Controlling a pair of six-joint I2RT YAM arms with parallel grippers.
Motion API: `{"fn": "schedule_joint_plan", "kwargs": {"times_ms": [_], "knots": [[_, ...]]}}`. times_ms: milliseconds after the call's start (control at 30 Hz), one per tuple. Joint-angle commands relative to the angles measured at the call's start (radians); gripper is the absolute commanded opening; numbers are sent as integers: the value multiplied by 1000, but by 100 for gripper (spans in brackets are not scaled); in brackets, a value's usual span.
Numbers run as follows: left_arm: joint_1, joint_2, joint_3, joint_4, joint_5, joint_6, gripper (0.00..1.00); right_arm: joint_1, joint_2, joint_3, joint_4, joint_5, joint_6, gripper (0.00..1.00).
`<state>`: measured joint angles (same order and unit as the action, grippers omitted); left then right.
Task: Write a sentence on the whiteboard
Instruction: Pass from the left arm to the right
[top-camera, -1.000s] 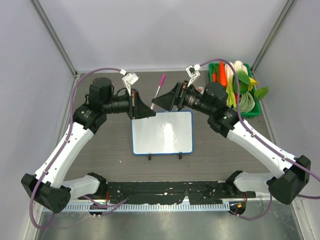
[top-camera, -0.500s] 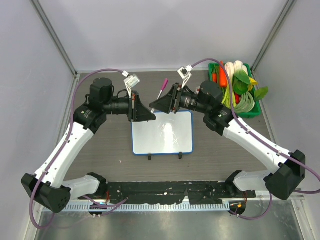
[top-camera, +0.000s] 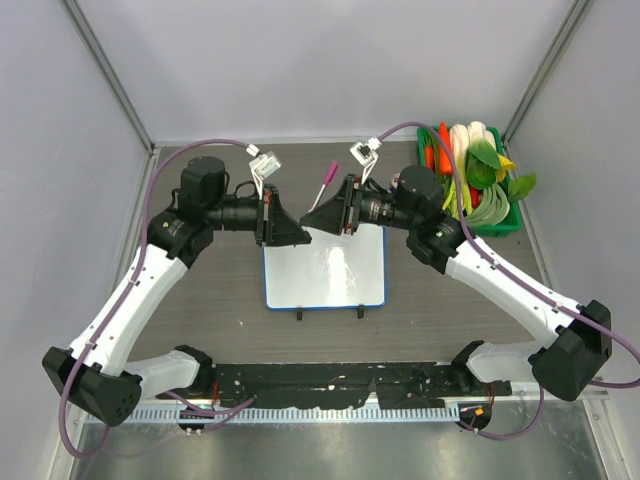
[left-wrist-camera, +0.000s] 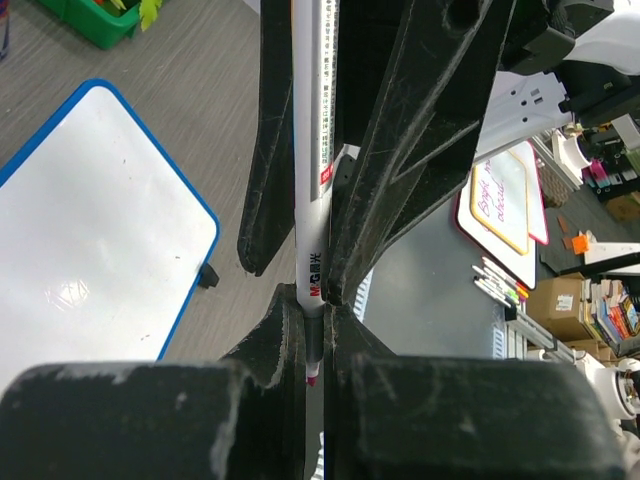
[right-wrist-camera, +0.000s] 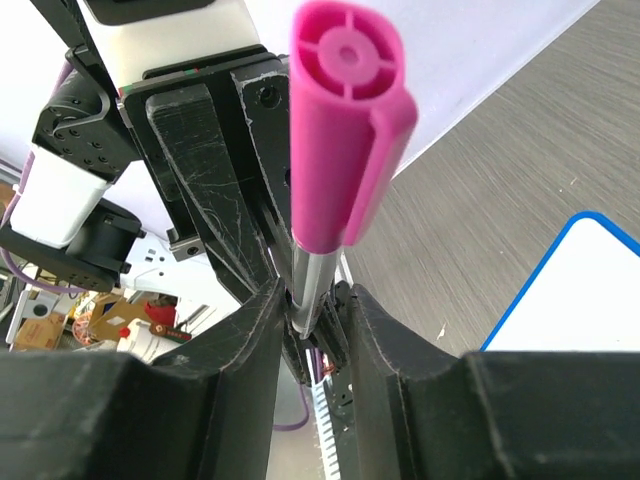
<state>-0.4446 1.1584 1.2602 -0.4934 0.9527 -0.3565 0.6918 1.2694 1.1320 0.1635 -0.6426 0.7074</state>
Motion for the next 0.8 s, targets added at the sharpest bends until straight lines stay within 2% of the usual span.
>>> {"fn": "schedule_joint_plan", "kwargs": {"times_ms": [0, 400, 600, 767], "knots": [[1, -20, 15, -27, 34, 31, 0, 5, -38, 3, 56, -40, -2, 34], [1, -29, 10, -92, 89, 85, 0, 5, -42, 3, 54, -94, -6, 32], [0, -29, 15, -139, 118, 113, 0, 5, -61, 37, -81, -107, -102, 32], [-3, -34, 7, -134, 135, 113, 0, 3, -54, 28, -42, -147, -68, 32]]}}
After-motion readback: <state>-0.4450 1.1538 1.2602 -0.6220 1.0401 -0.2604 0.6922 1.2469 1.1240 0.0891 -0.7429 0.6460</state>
